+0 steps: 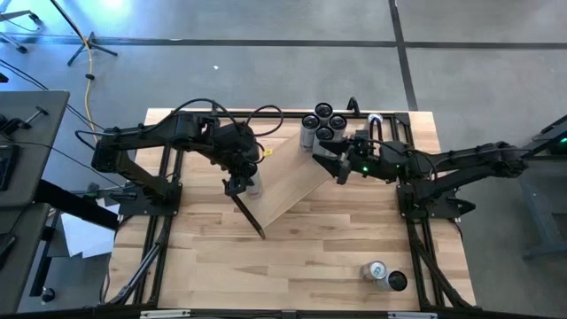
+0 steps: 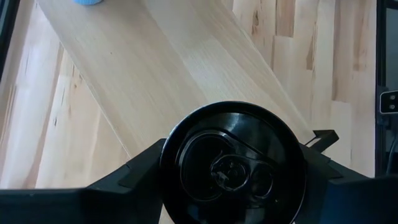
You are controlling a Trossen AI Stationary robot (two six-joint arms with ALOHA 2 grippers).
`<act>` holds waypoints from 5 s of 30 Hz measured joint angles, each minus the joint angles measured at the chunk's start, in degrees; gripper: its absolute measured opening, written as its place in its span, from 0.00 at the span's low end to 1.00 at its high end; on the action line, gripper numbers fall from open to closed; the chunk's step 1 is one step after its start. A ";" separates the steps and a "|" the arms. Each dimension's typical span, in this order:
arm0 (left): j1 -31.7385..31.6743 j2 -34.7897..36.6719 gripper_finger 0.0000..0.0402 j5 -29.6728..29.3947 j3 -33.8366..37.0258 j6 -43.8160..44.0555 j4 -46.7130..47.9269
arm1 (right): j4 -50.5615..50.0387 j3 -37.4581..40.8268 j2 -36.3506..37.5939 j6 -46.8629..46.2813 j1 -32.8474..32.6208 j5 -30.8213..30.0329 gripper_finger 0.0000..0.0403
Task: Place canned beverage on shelf
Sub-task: Put the top white-pink soda can on the shelf
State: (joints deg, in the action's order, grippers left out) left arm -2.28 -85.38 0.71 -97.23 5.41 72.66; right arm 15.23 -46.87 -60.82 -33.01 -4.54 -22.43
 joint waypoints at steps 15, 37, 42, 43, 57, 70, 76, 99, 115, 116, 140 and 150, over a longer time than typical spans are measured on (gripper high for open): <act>0.00 0.00 0.61 -0.18 0.00 -2.66 -0.59 | 0.90 0.00 -0.28 0.00 0.02 0.14 0.87; 0.00 -0.22 0.62 -0.13 0.00 -2.58 -0.87 | 0.91 0.00 -0.28 0.00 0.02 1.44 0.87; 0.00 -0.22 0.64 -0.13 0.00 -2.57 -0.49 | 0.91 0.00 -0.26 0.00 0.01 1.44 0.87; 0.00 -0.22 0.65 -0.10 0.00 -2.56 -0.54 | 0.91 0.00 -0.26 0.00 0.01 1.44 0.87; 0.02 -0.22 0.72 -1.01 0.00 -2.60 -0.59 | 0.91 0.00 -0.26 0.00 0.00 1.44 0.87; 0.00 -0.22 0.72 -3.15 0.00 -2.58 -0.52 | 0.91 0.00 -0.26 0.00 0.00 1.44 0.87; 0.00 -0.22 0.72 -3.15 0.00 -2.62 -0.56 | 0.89 0.00 -0.26 0.00 0.00 1.44 0.87; 0.02 -0.22 0.72 -3.37 0.00 -2.62 -3.56 | 0.88 0.00 -0.26 0.00 0.01 1.44 0.87; 0.02 -0.22 0.93 -3.34 0.00 -0.55 -3.49 | 0.86 0.00 -0.24 0.00 0.00 1.44 0.87; 0.02 -0.22 0.95 -3.35 0.00 -0.55 -3.50 | 0.86 0.00 -0.24 0.00 0.00 1.43 0.87; 0.02 0.03 0.99 -3.33 -0.05 -0.13 -5.41 | 0.47 0.00 -0.23 0.00 0.00 1.42 0.87; 0.02 0.26 0.99 -3.32 -6.18 -0.17 -5.34 | 0.45 0.00 -0.23 0.00 0.00 1.42 0.87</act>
State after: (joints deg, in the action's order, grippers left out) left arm -2.26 -85.13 -2.61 -103.41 5.24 67.32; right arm 15.68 -46.87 -61.06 -33.01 -4.54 -21.02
